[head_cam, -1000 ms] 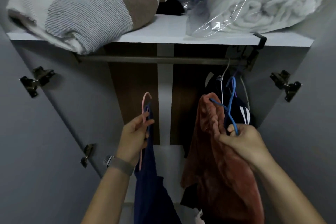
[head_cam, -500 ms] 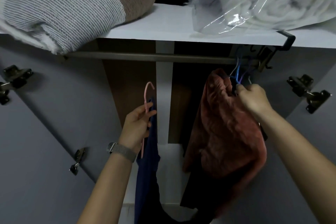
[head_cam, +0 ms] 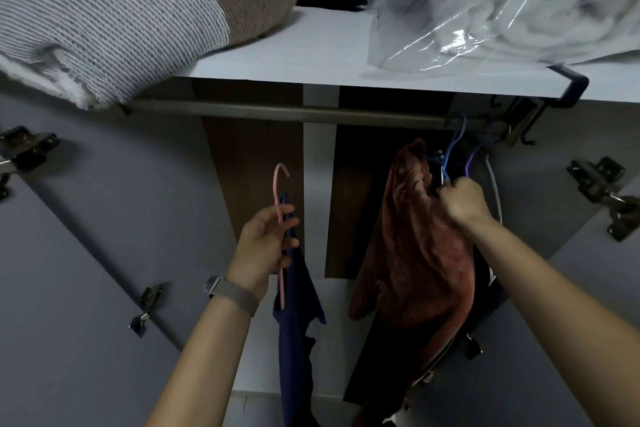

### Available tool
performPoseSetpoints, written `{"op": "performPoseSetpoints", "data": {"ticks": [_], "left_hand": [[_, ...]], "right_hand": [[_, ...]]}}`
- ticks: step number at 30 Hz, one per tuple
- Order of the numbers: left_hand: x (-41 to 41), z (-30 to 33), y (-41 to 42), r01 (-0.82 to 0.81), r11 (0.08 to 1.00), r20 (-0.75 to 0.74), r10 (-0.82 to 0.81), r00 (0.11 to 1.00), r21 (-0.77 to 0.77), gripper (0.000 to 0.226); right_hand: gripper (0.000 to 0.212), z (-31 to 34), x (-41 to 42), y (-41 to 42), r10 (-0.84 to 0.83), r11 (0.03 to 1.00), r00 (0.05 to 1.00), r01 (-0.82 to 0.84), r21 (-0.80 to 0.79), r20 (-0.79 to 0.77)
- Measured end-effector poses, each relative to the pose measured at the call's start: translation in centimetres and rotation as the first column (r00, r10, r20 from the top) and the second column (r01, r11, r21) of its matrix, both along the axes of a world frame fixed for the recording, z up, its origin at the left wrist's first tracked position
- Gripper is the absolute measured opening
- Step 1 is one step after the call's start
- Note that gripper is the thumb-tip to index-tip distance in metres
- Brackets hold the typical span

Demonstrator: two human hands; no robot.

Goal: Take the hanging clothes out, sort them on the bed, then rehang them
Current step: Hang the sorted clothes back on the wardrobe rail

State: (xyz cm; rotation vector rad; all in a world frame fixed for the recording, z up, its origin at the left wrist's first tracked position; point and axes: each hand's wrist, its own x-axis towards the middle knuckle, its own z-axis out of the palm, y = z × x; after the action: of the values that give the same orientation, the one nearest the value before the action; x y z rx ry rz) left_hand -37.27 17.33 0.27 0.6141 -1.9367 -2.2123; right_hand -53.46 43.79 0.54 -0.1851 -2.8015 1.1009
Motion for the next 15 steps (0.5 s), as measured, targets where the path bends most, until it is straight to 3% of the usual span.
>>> {"op": "performPoseSetpoints", "data": {"ticks": [15], "left_hand": [[0.3,0.0,0.3,0.018,1.0,0.032,-0.017,0.999,-0.014,0.033]], "right_hand": [[0.041,0.3,0.0,-0.2,0.002,0.997,0.98,-0.016,-0.07,-0.201]]}}
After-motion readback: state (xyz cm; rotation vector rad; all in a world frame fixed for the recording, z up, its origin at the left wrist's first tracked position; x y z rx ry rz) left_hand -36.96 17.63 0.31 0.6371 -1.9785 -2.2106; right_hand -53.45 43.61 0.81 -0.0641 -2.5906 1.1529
